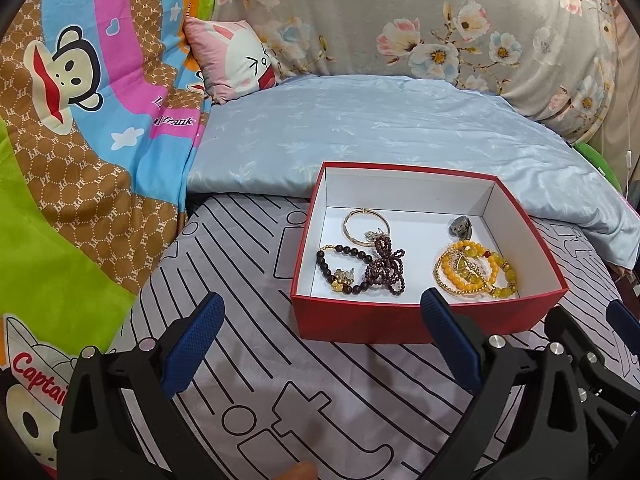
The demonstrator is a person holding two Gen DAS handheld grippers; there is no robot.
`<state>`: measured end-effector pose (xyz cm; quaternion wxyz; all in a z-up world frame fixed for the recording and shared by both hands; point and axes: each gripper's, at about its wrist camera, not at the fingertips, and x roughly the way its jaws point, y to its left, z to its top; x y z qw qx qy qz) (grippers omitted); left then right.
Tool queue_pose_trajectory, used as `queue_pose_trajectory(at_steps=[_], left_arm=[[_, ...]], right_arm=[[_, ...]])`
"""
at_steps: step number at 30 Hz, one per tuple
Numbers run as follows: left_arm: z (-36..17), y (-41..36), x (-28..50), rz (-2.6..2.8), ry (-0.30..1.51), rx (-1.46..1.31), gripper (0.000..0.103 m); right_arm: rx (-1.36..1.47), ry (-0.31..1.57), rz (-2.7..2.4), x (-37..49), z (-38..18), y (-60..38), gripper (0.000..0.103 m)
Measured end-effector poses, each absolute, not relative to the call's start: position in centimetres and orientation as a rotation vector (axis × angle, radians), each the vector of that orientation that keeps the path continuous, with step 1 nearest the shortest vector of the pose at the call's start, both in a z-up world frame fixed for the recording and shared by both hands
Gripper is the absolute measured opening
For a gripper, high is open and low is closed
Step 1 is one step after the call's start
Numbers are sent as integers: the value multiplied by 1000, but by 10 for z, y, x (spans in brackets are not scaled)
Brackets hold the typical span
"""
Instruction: Organize jewelry
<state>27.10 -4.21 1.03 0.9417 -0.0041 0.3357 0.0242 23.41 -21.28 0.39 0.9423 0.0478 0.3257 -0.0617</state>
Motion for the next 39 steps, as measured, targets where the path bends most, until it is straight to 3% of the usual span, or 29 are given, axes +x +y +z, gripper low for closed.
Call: queue_pose_trajectory(at_steps=[39], left_arm=[[21, -39, 274, 61, 695, 16, 96]], right_arm=[[89, 666, -126, 235, 13, -209, 83]])
